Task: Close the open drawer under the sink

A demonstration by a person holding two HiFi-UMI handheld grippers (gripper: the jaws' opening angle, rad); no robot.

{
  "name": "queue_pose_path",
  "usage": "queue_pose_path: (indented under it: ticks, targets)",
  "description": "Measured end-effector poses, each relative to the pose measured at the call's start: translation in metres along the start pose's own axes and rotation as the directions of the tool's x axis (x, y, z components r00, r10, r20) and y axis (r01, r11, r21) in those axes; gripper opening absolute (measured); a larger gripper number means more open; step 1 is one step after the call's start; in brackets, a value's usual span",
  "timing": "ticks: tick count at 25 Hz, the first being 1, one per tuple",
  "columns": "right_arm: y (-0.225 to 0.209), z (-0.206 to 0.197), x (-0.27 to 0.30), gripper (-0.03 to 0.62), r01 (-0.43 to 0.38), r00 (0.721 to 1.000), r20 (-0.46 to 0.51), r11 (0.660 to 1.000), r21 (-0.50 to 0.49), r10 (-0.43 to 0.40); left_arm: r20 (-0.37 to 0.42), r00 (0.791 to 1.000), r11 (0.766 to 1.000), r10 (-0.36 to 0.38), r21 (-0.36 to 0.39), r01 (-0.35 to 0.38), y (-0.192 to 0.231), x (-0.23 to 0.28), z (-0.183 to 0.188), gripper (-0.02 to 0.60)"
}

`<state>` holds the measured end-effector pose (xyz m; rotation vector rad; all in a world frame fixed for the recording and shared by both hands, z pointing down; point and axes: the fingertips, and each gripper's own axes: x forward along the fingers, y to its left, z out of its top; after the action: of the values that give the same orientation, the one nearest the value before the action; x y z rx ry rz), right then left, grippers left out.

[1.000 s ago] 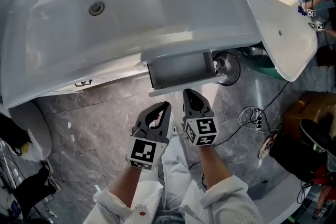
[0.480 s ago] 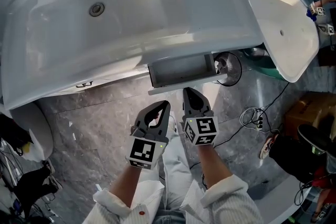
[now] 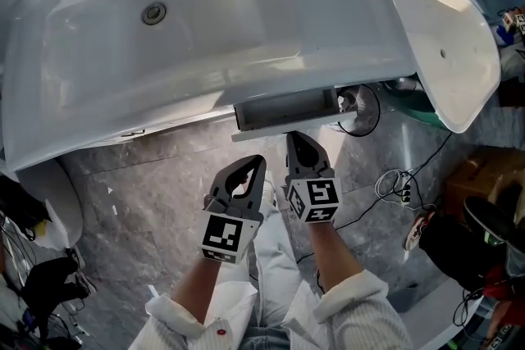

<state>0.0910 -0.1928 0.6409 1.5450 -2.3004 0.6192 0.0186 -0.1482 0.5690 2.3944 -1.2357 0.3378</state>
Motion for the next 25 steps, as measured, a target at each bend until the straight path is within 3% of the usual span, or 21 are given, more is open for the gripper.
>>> queue_pose_path:
  ticks: [25]
  targets:
    - [-0.011,0.032,0.047,0.009,-0.011,1.000,0.003,0.998,-0.063,0.011,0.009,0.998,0.997,0.055,-0.048,-0.054,0.020,0.003,0.009,0.015]
